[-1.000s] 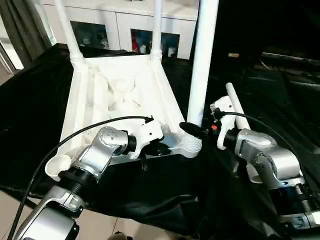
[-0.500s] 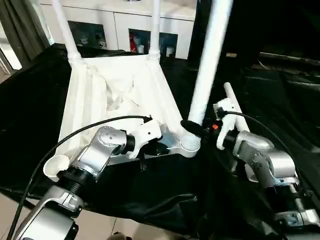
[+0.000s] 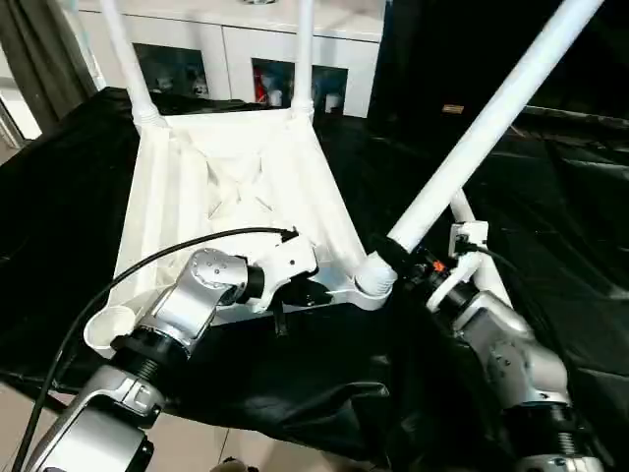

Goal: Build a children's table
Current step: Insert table leg to table base

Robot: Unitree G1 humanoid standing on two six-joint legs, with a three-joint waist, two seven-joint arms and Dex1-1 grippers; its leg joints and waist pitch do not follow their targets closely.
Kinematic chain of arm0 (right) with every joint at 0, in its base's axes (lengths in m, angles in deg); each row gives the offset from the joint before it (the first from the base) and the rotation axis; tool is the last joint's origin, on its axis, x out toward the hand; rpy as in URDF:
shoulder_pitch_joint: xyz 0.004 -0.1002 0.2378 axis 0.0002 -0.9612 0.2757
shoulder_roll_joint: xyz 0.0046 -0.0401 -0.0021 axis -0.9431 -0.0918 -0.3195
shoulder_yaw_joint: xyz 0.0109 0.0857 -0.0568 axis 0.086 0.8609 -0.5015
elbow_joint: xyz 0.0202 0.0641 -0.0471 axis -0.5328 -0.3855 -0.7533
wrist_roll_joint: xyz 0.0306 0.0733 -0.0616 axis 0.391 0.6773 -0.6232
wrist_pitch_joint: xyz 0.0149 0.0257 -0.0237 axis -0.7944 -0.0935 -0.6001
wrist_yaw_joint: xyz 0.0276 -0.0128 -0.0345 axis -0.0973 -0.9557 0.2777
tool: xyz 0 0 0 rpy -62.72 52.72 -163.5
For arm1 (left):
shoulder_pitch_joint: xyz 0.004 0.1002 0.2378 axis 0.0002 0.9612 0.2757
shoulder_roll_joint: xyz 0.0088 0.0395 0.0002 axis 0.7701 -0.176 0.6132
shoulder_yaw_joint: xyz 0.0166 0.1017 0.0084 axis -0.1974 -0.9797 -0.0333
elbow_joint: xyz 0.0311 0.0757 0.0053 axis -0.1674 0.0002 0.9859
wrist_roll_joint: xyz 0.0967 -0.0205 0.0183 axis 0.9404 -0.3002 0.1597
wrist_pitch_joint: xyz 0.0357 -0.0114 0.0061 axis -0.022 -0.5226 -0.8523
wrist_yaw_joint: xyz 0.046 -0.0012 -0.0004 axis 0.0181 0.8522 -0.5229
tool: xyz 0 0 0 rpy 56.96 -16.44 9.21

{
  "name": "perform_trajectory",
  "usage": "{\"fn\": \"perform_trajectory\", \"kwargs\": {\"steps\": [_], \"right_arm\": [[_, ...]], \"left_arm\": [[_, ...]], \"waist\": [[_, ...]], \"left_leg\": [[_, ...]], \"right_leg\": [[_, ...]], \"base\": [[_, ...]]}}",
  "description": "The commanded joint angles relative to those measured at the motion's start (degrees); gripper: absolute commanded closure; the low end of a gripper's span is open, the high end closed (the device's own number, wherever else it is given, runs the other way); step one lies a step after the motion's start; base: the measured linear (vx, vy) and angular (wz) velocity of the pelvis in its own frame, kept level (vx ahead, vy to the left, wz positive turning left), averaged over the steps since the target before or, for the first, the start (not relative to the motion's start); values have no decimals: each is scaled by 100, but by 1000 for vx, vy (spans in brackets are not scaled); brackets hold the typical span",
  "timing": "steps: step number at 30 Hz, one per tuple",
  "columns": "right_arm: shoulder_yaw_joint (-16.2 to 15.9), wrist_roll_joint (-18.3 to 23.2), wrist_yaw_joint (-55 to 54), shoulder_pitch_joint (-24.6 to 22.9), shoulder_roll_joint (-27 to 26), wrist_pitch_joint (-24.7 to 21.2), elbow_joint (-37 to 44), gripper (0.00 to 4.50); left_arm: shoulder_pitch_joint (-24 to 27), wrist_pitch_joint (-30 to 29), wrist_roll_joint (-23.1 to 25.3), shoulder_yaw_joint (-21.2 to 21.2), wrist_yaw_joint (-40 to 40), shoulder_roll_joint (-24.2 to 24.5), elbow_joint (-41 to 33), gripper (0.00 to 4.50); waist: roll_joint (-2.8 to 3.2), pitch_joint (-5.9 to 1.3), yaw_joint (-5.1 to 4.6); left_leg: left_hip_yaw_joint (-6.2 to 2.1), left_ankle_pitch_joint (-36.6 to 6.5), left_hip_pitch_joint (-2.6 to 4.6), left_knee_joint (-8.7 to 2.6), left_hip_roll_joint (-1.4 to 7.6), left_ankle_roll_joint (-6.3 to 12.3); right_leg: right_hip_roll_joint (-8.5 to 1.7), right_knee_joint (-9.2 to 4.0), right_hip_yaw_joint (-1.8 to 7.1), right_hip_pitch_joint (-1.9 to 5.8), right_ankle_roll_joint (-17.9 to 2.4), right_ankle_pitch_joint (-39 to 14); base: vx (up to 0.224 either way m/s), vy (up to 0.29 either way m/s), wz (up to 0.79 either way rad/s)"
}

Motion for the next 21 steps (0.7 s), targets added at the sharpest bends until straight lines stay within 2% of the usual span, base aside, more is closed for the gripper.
{"fn": "perform_trajectory", "kwargs": {"steps": [1,5,9,10,14,15,16,17,18,19,20,21], "right_arm": [[-324,-706,-238,-261,60,318,-540,264],[-516,-993,-243,-312,82,711,-562,264],[-633,-1175,-150,-311,107,1080,-628,264],[-659,-1214,-114,-306,117,1169,-652,264],[-798,-1340,32,-255,187,1373,-767,264],[-859,-1372,109,-228,225,1383,-792,264],[-859,-1372,109,-228,225,1383,-792,264],[-953,-1410,258,-182,290,1364,-820,264],[-971,-1358,377,-144,322,1239,-815,264],[-968,-1271,519,-98,356,1081,-804,264],[-961,-1204,627,-57,388,954,-799,264],[-951,-1132,760,-8,430,816,-815,264]], "left_arm": [[-131,54,33,107,-18,31,-14,450],[-144,69,46,112,-27,37,9,450],[-155,86,58,110,-52,41,27,450],[-161,88,57,111,-58,40,33,450],[-174,102,57,117,-58,42,53,450],[-175,110,53,118,-47,45,53,450],[-175,110,53,118,-47,45,53,450],[-169,124,43,117,-15,56,39,450],[-164,136,32,115,21,66,23,450],[-153,181,5,114,83,76,1,450],[-143,215,-25,113,149,85,-21,450],[-130,212,-52,106,219,100,-51,450]], "waist": [[54,-298,6],[61,-294,-22],[63,-306,-33],[38,-300,-48],[25,-292,-59],[6,-288,-62],[22,-286,-56],[-7,-293,-68],[-25,-296,-69],[-5,-294,-61],[-34,-295,-71],[-27,-303,-66]], "left_leg": [[-216,-2154,101,-475,261,-114],[-245,-2283,97,-500,270,-107],[-241,-2346,112,-523,295,-96],[-233,-2361,104,-521,290,-96],[-218,-2401,125,-499,274,-45],[-216,-2384,126,-493,272,-20],[-223,-2344,119,-500,279,-16],[-222,-2346,120,-503,287,-14],[-224,-2314,107,-505,285,-4],[-221,-2280,111,-506,288,25],[-216,-2251,102,-506,292,37],[-213,-2190,101,-508,294,59]], "right_leg": [[-501,-655,321,183,-661,-2977],[-505,-683,304,195,-587,-3172],[-496,-659,319,186,-712,-2820],[-493,-656,324,185,-746,-2759],[-509,-685,332,173,-734,-2981],[-510,-700,328,169,-708,-3074],[-512,-699,329,172,-681,-3109],[-502,-692,331,164,-687,-3069],[-502,-680,330,179,-692,-3037],[-502,-676,339,177,-712,-2984],[-499,-670,343,180,-722,-2941],[-496,-654,348,188,-767,-2819]], "base": [[0,0,0],[0,0,0],[0,0,0],[0,0,0],[0,0,0],[0,0,0],[0,0,0],[0,0,0],[0,0,0],[0,0,0],[0,0,0],[0,0,0]]}}
